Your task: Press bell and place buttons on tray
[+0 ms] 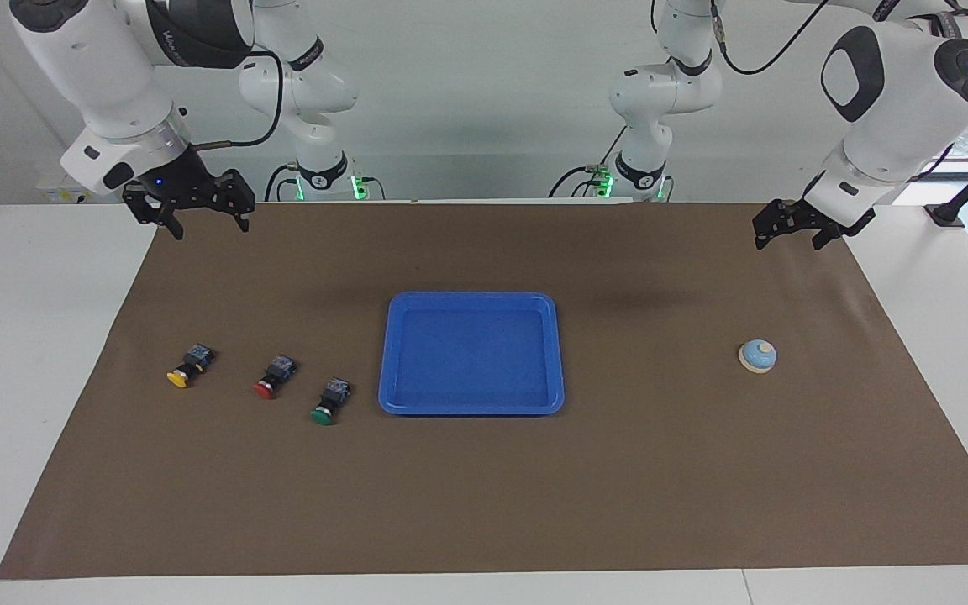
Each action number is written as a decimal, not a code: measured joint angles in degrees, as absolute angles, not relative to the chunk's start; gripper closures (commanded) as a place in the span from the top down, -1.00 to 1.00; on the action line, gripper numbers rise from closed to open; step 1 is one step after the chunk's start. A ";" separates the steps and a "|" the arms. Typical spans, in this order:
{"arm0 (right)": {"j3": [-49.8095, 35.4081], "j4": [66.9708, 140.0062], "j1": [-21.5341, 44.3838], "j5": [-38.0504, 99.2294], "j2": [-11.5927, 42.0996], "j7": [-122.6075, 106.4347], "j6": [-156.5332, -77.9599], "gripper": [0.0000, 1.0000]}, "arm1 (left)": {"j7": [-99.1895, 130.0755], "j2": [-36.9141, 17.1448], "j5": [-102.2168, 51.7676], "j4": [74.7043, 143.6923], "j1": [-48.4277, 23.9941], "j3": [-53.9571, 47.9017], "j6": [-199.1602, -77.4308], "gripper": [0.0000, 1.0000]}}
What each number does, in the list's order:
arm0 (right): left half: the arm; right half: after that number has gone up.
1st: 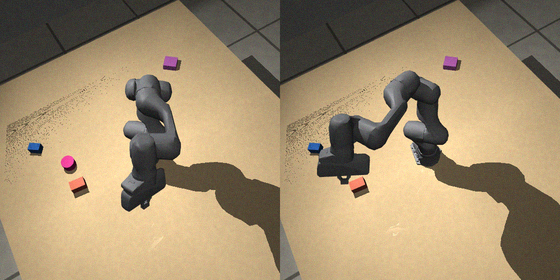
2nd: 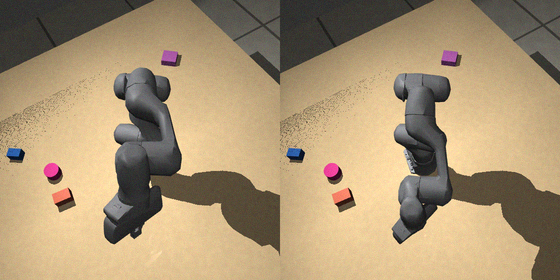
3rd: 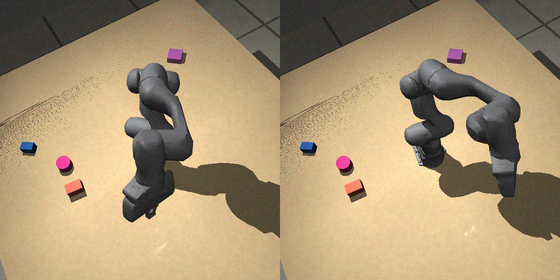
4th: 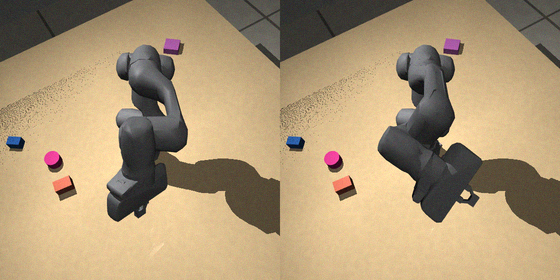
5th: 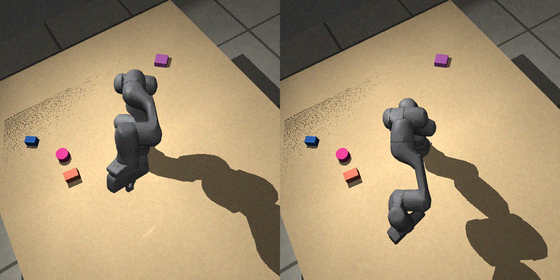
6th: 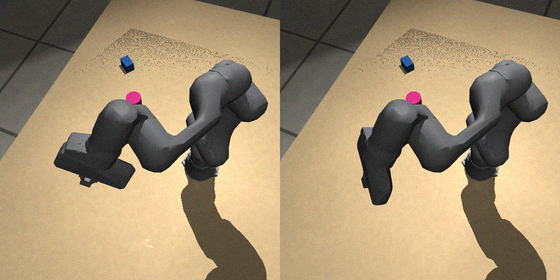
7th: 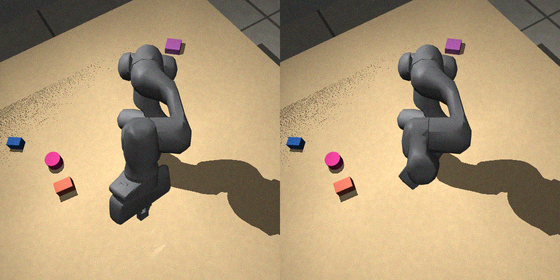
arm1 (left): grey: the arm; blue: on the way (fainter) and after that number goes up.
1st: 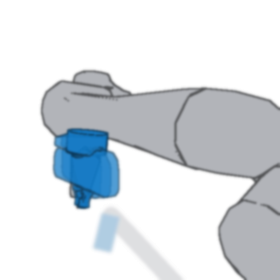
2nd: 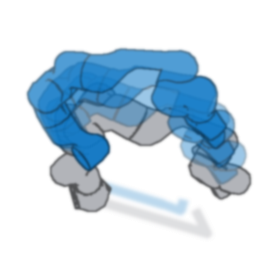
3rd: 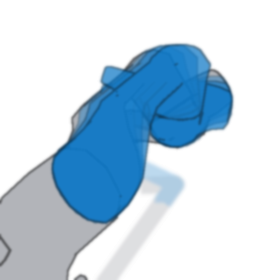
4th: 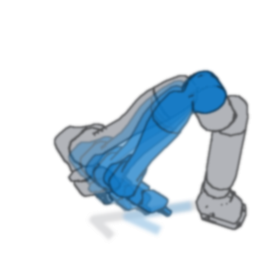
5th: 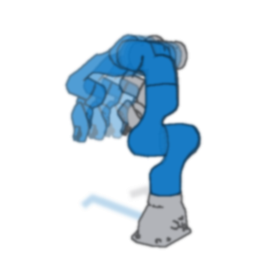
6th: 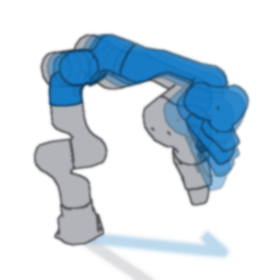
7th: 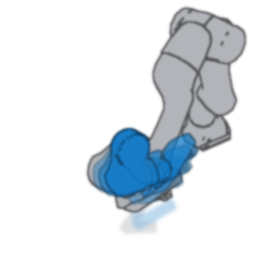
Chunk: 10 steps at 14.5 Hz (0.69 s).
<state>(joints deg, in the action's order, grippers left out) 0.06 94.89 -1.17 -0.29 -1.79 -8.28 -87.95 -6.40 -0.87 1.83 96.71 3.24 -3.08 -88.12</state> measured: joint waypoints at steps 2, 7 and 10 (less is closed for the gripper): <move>0.06 94.89 -1.17 -0.29 -1.79 -8.28 -87.95 1.00 | -6.40 -0.65 1.83 96.81 3.28 -3.03 -88.01 1.00; 0.06 94.89 -1.17 -0.29 -1.79 -8.28 -87.95 1.00 | -6.41 -0.03 1.83 97.49 3.21 -3.19 -87.96 1.00; 0.06 94.89 -1.18 -0.29 -1.79 -8.28 -87.95 1.00 | -6.41 0.53 1.83 97.38 3.25 -3.01 -87.98 1.00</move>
